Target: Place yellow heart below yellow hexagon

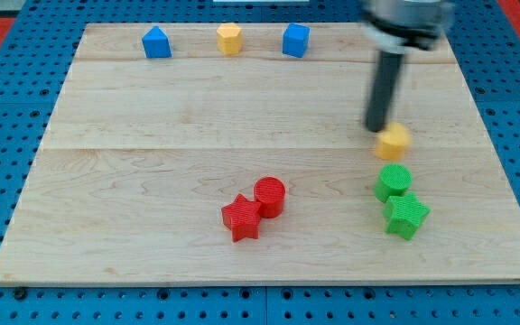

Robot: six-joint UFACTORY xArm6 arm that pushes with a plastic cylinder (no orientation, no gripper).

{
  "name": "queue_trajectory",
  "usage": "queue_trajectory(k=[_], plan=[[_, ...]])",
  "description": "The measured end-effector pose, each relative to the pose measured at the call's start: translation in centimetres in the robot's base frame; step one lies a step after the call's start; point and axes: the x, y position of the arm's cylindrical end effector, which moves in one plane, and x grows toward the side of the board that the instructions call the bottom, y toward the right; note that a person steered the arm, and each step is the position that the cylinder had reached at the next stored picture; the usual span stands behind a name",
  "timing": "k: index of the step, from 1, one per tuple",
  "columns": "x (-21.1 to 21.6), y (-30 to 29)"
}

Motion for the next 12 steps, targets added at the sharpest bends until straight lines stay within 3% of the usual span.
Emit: queue_trajectory(k=[1,2,3,4,5,6,7,8,11,12], plan=[[-2.1,8.2],[5.2,12.4],[5.3,3.8],[-0.3,-2.9],[-3.4,-5.2],[-1.2,3.9],[4.4,4.4],[4.3,-3.7],[0.9,-19.8],[5.1,-17.8]])
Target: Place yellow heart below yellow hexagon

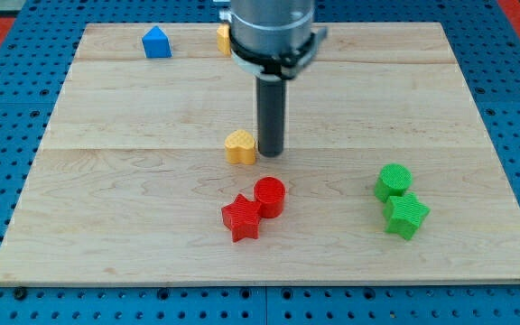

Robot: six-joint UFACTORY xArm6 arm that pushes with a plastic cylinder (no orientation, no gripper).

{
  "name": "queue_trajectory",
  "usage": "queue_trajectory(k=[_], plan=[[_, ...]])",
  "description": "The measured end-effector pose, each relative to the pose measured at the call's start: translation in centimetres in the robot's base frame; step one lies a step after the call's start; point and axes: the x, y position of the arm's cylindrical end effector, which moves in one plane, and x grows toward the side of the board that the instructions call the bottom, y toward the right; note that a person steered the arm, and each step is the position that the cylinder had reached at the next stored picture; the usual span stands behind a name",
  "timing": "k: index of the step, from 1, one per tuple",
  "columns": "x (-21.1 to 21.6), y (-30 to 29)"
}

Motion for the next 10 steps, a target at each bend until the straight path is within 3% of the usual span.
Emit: queue_trajectory(k=[1,2,4,6,7,9,10], plan=[[0.0,-7.2],[-0.8,-7.9],[-7.9,-17.6],[-10.0,-14.5],[-11.7,-23.1],[-11.9,-8.6],[-12.0,-5.4]])
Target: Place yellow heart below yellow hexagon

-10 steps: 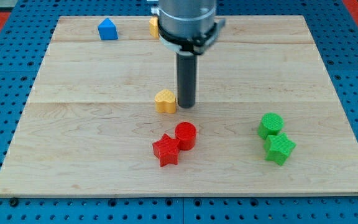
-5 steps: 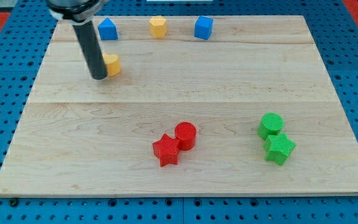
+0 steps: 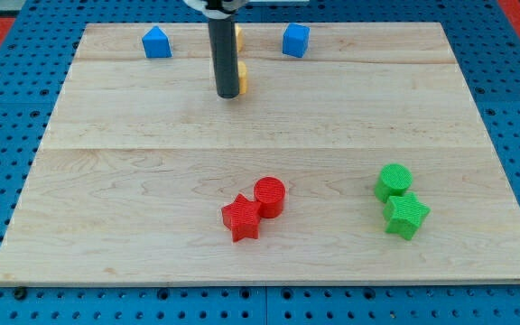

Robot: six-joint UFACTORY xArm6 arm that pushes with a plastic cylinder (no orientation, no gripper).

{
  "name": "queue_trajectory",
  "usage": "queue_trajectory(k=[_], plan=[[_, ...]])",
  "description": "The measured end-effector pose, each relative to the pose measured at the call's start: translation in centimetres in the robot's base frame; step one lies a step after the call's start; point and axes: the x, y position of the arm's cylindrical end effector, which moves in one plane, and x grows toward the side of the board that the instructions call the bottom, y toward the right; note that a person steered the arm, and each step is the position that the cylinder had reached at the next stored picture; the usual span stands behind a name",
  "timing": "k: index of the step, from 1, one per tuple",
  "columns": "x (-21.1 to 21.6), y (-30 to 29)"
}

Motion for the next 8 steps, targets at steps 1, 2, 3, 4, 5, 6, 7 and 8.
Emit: queue_trajectory(k=[1,2,3,4,5,6,7,8], plan=[[-0.5,-0.3],[-0.1,3.2],[-2.4,3.5],[-4.3,-0.5],[-1.8,2.3],[3.6,1.7],[-1.0,-11.9],[-6.1,-11.6]])
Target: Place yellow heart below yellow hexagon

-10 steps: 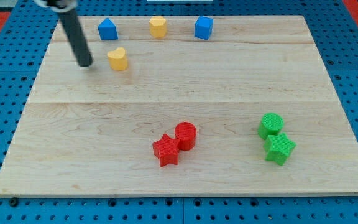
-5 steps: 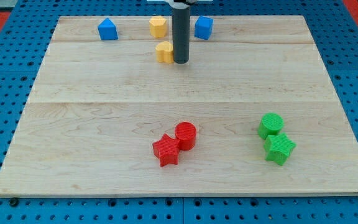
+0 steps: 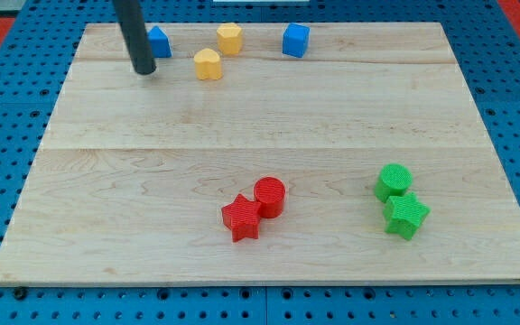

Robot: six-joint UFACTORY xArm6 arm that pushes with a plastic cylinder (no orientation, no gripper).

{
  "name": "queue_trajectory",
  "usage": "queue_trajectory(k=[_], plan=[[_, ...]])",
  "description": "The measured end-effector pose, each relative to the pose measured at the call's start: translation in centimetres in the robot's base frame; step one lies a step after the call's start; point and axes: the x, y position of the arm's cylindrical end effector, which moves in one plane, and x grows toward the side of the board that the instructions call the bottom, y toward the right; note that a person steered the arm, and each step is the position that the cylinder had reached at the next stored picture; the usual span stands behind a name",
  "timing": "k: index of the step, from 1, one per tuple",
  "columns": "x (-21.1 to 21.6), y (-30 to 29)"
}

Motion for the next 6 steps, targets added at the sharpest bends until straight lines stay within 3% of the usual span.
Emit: queue_trajectory(k=[2,3,4,5,6], plan=[[3.0,3.9],[0.9,2.1],[0.9,6.6],[0.9,5.3],[10.5,9.5]])
